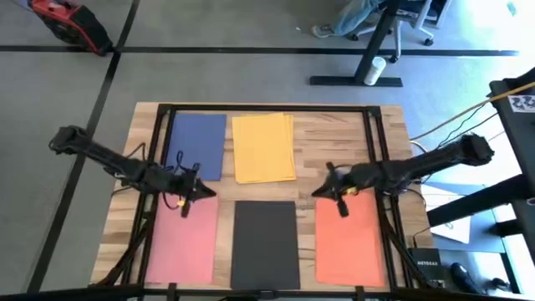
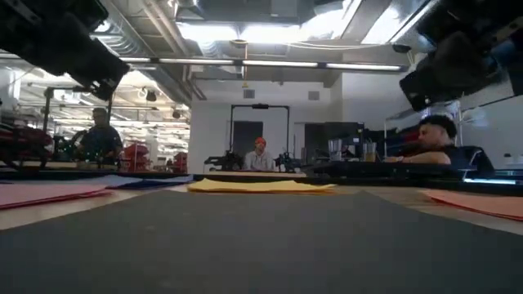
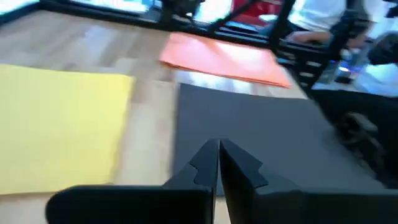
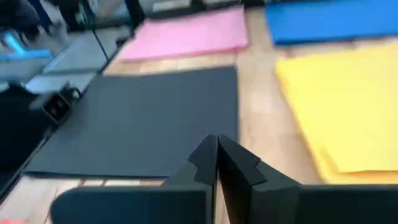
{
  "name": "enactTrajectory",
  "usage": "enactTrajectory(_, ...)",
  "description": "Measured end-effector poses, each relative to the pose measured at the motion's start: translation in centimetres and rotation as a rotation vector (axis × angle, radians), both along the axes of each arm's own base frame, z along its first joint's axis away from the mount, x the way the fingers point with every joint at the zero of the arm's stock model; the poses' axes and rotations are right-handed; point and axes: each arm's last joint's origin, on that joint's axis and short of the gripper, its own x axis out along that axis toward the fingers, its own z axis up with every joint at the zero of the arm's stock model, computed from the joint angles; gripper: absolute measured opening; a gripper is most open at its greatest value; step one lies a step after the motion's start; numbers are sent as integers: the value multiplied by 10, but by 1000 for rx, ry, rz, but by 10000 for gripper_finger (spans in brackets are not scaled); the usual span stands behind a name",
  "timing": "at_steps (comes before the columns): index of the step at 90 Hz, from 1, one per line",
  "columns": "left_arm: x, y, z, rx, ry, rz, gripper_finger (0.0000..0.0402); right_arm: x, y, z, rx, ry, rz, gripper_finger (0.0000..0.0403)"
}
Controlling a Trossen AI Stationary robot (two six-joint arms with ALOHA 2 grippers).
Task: Organize paper
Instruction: Return to Home Position
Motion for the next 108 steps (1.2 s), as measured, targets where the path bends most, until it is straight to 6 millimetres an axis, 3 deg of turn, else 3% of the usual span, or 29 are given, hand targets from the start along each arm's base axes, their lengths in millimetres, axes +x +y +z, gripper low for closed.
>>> enactTrajectory(22, -14, 16, 4, 16, -10, 63, 1, -42, -22, -3, 5, -222, -104, 0)
enactTrajectory(38, -28, 23, 5, 11, -23, 186, 1, -65, -30, -8, -6, -267, -249, 0)
enactTrajectory(52, -38, 28, 9, 8, -124, 285, 1, -65, -33, -10, -14, -230, -326, 0)
enactTrajectory(70, -43, 31, -13, 16, -185, 348, 1, -65, -34, -12, -40, -229, -362, 0)
enactTrajectory(78, -43, 30, -11, 44, -228, 338, 1, -65, -34, -12, -43, -228, -355, 0)
enactTrajectory(108, -44, 32, -11, 125, -219, 386, 1, -65, -35, -12, -73, -227, -373, 0)
